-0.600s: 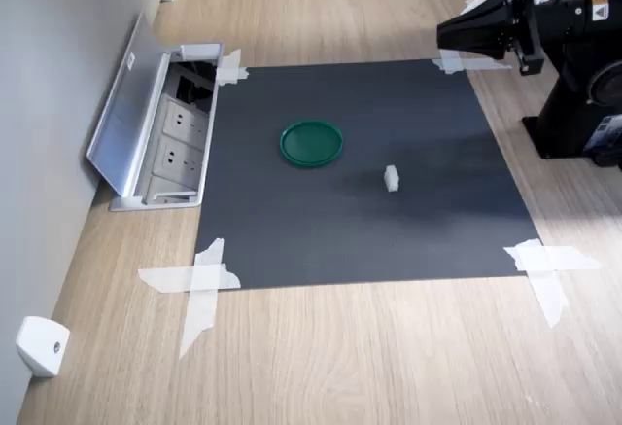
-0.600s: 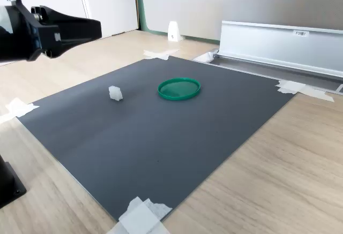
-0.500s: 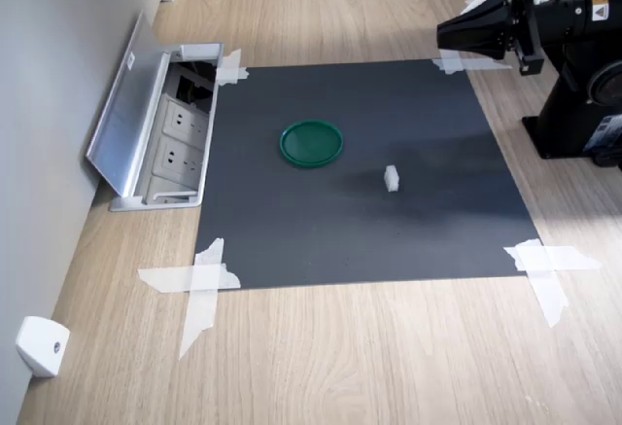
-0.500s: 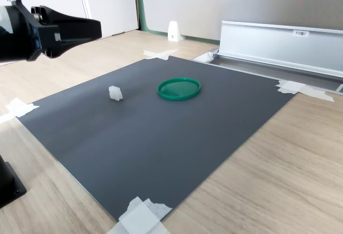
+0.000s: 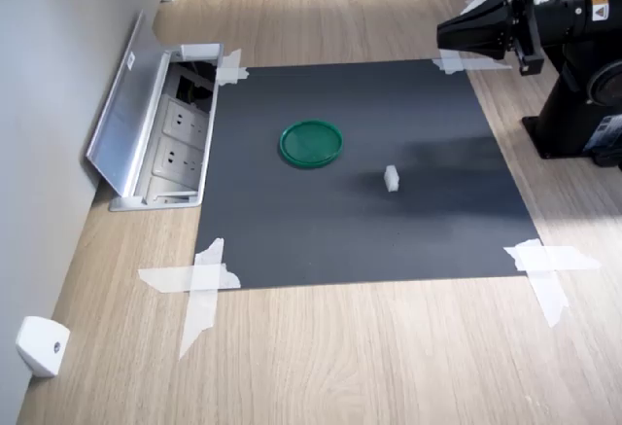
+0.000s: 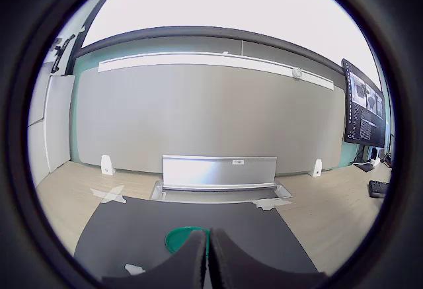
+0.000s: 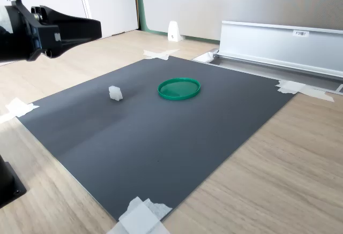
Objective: Grasp a white terminal and put it on the green lid.
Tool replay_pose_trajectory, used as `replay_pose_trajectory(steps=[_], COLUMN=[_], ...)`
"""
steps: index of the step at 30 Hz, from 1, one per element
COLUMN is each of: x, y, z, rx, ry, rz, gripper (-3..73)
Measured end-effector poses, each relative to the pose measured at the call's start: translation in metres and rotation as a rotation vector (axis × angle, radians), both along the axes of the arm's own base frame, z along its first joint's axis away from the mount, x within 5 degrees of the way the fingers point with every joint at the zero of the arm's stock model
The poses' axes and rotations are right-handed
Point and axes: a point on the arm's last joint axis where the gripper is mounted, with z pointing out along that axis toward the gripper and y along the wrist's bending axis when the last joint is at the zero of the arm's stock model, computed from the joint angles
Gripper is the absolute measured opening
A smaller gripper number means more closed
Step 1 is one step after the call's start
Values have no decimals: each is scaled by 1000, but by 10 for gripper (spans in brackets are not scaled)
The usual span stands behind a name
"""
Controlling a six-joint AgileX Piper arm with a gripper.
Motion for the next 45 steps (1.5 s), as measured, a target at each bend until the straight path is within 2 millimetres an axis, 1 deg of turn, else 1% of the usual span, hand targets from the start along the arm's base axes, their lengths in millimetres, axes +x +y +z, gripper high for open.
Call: replay_pose_trajectory(steps=[13, 19, 29, 34, 36, 40, 43, 45], x=[0, 0, 0, -1, -3, -4, 3, 9], y=[0, 0, 0, 1, 1, 2, 2, 1], z=[0, 0, 1, -3, 3, 31, 44, 51], rx=[0, 34, 42, 74, 77, 78, 76, 71], ry=[0, -4, -11, 60, 93, 147, 249, 358], rz=[0, 3, 4, 8, 10, 13, 11, 8], gripper=[-9, -9, -9, -9, -9, -9, -9, -9])
